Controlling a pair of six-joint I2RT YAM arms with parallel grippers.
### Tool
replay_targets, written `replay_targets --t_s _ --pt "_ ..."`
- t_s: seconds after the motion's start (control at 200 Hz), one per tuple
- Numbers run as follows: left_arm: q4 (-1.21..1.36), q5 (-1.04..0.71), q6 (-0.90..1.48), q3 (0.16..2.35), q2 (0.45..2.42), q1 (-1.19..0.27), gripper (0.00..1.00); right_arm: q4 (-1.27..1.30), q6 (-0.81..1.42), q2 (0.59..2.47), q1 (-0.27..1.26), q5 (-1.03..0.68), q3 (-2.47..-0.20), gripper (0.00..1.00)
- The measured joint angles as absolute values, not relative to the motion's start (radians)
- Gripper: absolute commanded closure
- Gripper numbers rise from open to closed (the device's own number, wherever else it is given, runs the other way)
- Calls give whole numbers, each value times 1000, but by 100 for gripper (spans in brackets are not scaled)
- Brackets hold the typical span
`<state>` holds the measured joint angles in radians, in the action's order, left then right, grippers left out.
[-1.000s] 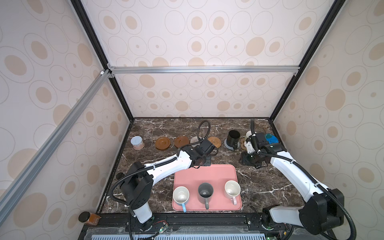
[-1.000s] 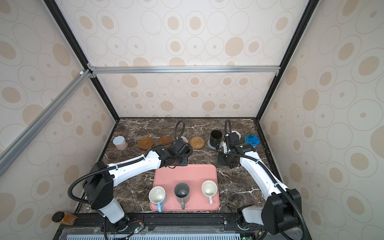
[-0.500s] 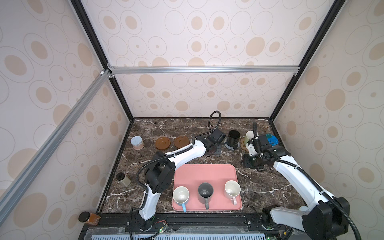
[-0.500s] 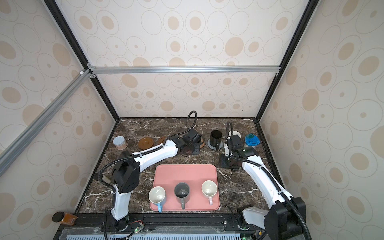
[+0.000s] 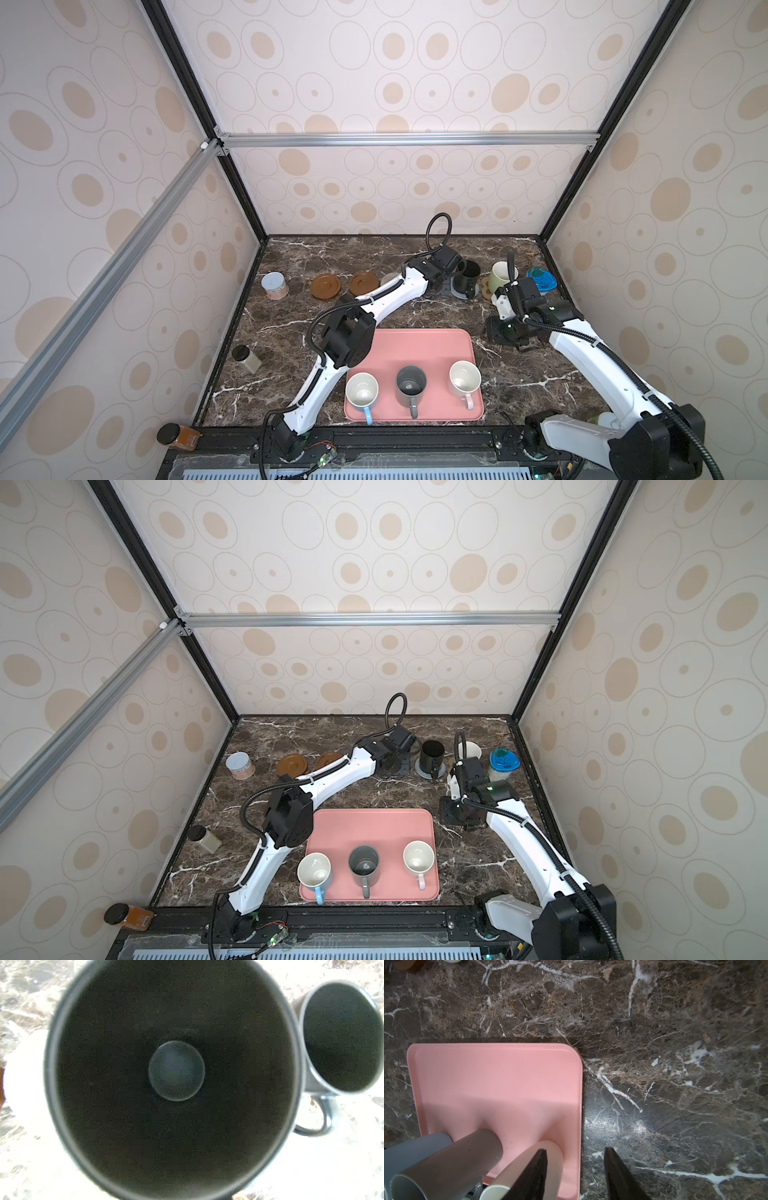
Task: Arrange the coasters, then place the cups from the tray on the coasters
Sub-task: 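Lift the black mug and carry it with the left gripper toward the rattan coaster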
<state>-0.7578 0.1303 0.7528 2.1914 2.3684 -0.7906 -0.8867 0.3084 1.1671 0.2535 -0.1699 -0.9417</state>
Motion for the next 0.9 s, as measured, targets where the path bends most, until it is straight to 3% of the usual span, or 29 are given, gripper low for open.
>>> replay_targets --t_s 0.9 --pt "-799 112 772 2219 2399 -759 95 -886 286 1167 253 -188 -925 51"
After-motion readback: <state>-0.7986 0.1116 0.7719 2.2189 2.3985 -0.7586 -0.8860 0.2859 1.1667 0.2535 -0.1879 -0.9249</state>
